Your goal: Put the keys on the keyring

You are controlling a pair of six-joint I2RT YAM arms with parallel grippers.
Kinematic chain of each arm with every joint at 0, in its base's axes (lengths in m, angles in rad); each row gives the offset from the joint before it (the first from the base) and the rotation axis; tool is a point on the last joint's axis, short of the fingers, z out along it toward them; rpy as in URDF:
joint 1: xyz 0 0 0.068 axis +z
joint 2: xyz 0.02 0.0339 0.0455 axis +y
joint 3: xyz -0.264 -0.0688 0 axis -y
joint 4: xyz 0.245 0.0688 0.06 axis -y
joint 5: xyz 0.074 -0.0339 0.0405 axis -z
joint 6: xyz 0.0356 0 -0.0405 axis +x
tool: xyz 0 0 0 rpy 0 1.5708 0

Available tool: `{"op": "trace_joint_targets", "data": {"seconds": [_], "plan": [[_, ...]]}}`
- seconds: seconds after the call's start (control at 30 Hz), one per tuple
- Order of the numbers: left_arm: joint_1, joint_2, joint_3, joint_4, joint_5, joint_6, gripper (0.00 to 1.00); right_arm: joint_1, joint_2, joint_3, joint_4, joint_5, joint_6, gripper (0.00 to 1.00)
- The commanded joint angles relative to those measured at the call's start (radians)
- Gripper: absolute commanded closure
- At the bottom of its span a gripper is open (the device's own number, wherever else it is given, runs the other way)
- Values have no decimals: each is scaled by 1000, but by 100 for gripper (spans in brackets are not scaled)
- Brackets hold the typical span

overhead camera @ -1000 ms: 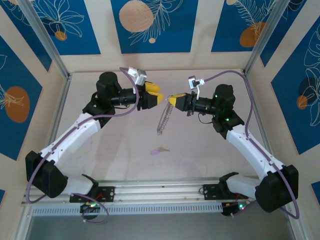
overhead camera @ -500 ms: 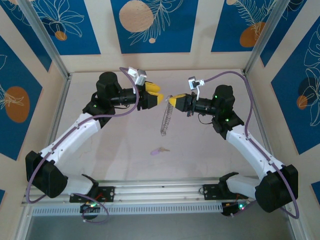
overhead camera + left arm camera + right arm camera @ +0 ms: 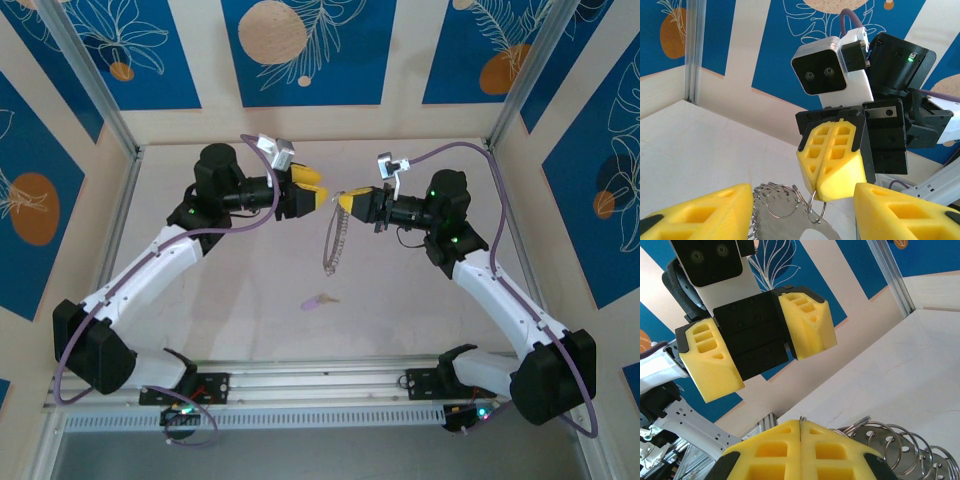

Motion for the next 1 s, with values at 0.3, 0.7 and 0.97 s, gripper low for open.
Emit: {"op": "trace_joint_targets", "data": {"seconds": [0.3,0.7,0.97], "plan": [[-4,-21,-44,47,-19,-29,44,-5,-3,17,15,5,19,100],[-3,-125,-147,74,-100,-69,41,0,-16,37,-32,46,64,100],[-4,-203,-239,132,-142,-84,40,18,-51,-23,-21,102,85,100]]}}
